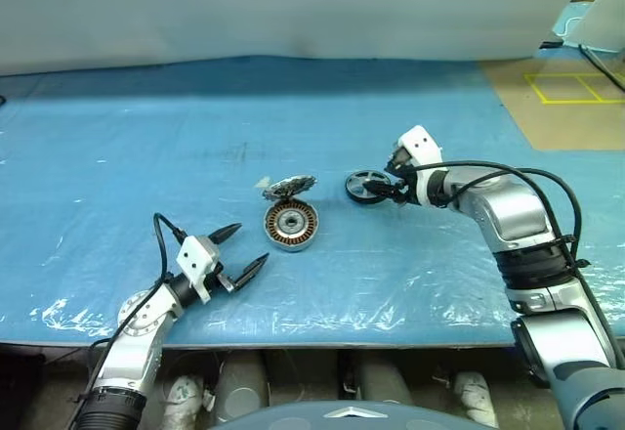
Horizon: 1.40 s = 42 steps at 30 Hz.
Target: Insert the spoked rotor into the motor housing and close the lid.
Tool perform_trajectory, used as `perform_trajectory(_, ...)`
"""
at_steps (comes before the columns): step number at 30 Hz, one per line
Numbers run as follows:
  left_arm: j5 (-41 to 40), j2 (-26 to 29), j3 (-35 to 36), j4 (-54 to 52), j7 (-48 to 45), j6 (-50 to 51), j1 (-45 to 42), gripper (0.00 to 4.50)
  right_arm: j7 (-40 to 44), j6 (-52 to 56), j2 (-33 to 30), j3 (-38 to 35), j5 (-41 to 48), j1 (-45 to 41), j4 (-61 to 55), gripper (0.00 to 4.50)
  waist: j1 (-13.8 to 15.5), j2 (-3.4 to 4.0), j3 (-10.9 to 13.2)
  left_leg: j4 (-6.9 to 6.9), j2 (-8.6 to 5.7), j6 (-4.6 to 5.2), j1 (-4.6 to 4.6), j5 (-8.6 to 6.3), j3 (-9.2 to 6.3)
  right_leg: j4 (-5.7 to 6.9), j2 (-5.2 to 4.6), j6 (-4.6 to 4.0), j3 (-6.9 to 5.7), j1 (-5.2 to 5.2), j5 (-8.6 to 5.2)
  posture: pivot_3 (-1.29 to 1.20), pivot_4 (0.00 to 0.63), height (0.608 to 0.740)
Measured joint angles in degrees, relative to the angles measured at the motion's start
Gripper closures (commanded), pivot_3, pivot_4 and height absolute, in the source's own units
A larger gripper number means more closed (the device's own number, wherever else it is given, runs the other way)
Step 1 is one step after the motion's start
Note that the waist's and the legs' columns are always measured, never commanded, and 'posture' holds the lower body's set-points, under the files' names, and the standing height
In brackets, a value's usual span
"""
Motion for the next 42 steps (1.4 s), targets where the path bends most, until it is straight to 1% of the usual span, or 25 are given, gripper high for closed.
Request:
perform_trajectory(5, -0.1, 0.3, 0.2, 0.4, -0.1, -0.2, -0.2, 0.11, 0.2, -1.3, 1.9, 2.2, -1.1, 0.0, 1.6, 1.11, 0.1, 0.00, 0.0, -0.01, 0.01, 0.00, -0.06, 0.00, 0.00, -0.05, -0.01, 0.00, 0.00, 0.00, 0.00, 0.00, 0.150, 0.740)
perform_trajectory(12, -0.3, 0.5, 0.3, -1.3, 0.1, 0.3, 0.9, 0.11, 1.9, -4.2, 1.4, 3.6, -2.8, 0.0, 3.2, 1.11, 0.1, 0.00, 0.0, 0.00, 0.02, 0.00, -0.04, 0.00, 0.00, -0.03, -0.02, 0.00, 0.00, 0.01, 0.00, 0.00, 0.150, 0.740)
perform_trajectory(18, -0.3, 0.6, 0.3, -4.1, 0.9, 1.7, 1.9, 0.11, 2.9, -4.4, 0.5, 2.8, -2.3, 0.4, 3.3, 1.11, 0.1, 0.00, 0.0, 0.00, 0.02, 0.01, -0.04, 0.00, 0.00, -0.04, -0.01, 0.00, -0.01, 0.01, 0.00, 0.00, 0.150, 0.740)
perform_trajectory(23, -0.3, 0.5, 0.1, -5.7, 1.6, 3.2, 2.1, 0.11, 2.7, -1.3, 1.2, 0.0, -0.2, 0.8, 1.7, 1.11, 0.1, 0.00, 0.0, 0.00, 0.02, 0.01, -0.04, 0.00, 0.00, -0.03, -0.01, 0.00, 0.00, 0.00, 0.00, 0.00, 0.150, 0.740)
perform_trajectory(26, 0.1, -0.1, -0.1, -4.5, 1.6, 2.6, 1.6, 0.11, 1.9, 0.5, 2.0, -2.2, 1.3, 0.4, 0.1, 1.11, 0.1, 0.00, 0.0, 0.00, 0.02, 0.01, -0.04, 0.00, 0.00, -0.03, 0.00, 0.00, 0.00, 0.00, 0.00, 0.00, 0.150, 0.740)
perform_trajectory(33, 0.6, -0.7, -0.2, -0.4, 0.4, 0.0, 1.0, 0.11, 0.2, 0.8, 2.3, -2.7, 1.2, -0.2, -0.1, 1.11, 0.1, 0.00, 0.0, 0.00, 0.01, 0.00, -0.04, 0.00, 0.00, -0.04, -0.01, 0.00, 0.00, 0.00, 0.00, 0.00, 0.150, 0.740)
perform_trajectory(42, 0.2, -0.1, 0.1, -0.8, 0.1, -0.2, 1.1, 0.11, 1.7, -1.9, 2.0, 0.3, -0.7, 0.2, 3.4, 1.11, 0.1, 0.00, 0.0, -0.01, 0.02, 0.00, -0.04, 0.00, 0.00, -0.05, -0.01, 0.00, 0.00, 0.00, 0.00, 0.00, 0.150, 0.740)
